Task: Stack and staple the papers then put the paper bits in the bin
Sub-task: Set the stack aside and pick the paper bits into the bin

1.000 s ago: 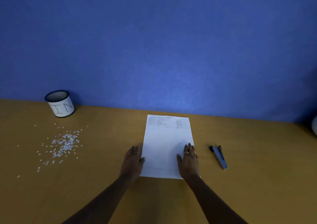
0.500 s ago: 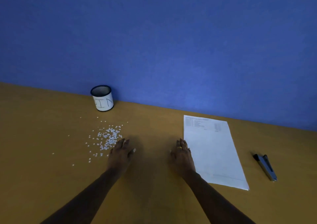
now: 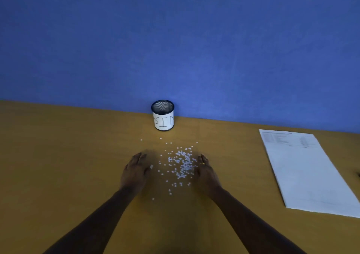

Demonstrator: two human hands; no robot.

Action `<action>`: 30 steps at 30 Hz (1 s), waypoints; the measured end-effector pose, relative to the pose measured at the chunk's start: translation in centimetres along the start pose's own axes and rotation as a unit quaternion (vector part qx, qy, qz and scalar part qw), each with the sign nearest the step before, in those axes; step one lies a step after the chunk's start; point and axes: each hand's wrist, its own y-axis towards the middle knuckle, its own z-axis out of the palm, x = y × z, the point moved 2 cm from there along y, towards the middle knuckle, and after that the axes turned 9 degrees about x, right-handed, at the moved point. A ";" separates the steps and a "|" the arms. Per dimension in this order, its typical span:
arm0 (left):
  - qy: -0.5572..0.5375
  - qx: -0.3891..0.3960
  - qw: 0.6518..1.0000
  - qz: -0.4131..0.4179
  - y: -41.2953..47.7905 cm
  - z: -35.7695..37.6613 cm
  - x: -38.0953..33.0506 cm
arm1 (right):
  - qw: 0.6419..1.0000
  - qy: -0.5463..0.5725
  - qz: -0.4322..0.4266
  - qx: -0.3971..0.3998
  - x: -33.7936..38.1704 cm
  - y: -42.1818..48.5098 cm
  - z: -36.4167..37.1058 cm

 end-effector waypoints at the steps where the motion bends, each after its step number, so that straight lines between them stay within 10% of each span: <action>1: 0.006 0.000 1.000 0.009 0.3 -0.2 0.7 | 1.000 -0.004 0.003 0.003 0.7 0.4 0.5; 16: 0.020 -0.014 0.999 0.034 5.5 -0.6 5.4 | 0.995 -0.065 0.072 0.017 4.3 4.2 3.8; 30: 0.026 -0.032 0.999 0.004 6.0 1.0 5.1 | 0.988 -0.125 -0.081 -0.030 5.9 3.0 4.2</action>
